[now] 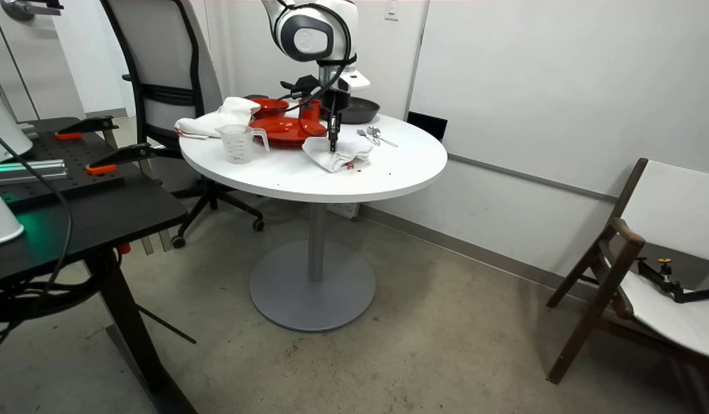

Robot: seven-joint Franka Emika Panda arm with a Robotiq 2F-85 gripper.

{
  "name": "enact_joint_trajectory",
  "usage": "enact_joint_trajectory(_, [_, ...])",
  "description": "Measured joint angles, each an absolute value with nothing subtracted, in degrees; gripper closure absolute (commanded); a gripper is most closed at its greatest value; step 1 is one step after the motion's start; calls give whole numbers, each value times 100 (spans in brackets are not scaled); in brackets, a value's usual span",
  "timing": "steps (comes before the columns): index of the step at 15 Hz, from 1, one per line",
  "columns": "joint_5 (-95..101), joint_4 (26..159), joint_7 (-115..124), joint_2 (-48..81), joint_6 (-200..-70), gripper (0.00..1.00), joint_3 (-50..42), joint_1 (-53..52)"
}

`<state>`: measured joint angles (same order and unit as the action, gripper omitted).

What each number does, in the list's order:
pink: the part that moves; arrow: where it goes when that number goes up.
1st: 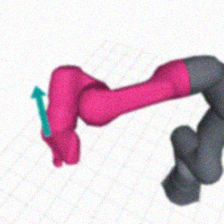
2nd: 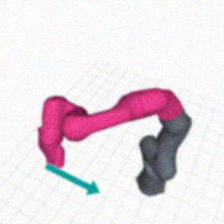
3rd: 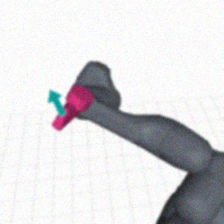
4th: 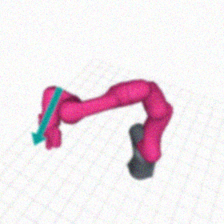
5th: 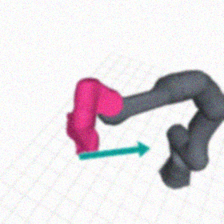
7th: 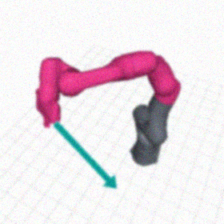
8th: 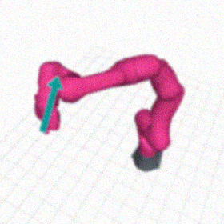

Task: Use the towel on the right to wipe the countertop

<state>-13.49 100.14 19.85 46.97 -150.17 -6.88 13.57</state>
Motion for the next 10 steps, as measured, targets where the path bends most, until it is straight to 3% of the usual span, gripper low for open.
enact_joint_trajectory(10, [-1337,10133,1985,4849,-14931,99,-863,1353])
